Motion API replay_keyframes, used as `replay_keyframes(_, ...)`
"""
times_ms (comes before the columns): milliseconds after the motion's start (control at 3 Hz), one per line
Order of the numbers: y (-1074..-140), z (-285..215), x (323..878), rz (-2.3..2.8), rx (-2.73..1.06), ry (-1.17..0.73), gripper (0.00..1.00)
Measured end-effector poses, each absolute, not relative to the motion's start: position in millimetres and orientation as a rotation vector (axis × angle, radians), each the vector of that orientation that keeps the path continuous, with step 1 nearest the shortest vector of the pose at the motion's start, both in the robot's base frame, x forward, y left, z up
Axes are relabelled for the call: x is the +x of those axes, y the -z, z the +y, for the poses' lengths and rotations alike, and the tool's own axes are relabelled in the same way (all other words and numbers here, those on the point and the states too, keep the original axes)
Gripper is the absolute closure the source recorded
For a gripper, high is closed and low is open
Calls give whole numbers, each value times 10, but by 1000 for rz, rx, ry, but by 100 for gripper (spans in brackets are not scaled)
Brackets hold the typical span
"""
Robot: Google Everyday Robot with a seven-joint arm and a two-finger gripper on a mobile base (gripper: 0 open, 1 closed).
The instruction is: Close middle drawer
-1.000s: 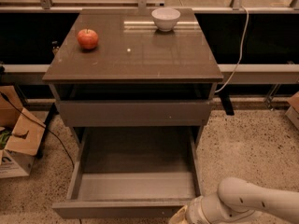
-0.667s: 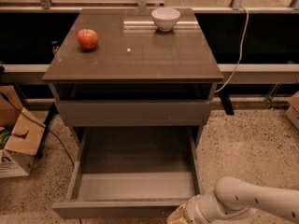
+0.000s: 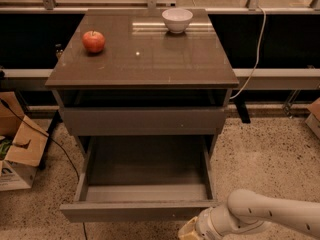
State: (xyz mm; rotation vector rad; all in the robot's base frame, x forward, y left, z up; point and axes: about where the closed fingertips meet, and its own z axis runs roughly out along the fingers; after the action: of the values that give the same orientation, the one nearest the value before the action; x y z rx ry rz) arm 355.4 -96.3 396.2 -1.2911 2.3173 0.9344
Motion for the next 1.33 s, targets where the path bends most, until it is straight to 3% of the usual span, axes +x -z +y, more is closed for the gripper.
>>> replay_keyframes(667,-3961,-732,4102,2167,-1351,-794,100)
replay_keyframes(1000,-3961,-732,4102,2167,-1351,-794,100)
replay_keyframes(1333,-3995,-700,4404,2123,-1351,-763,86)
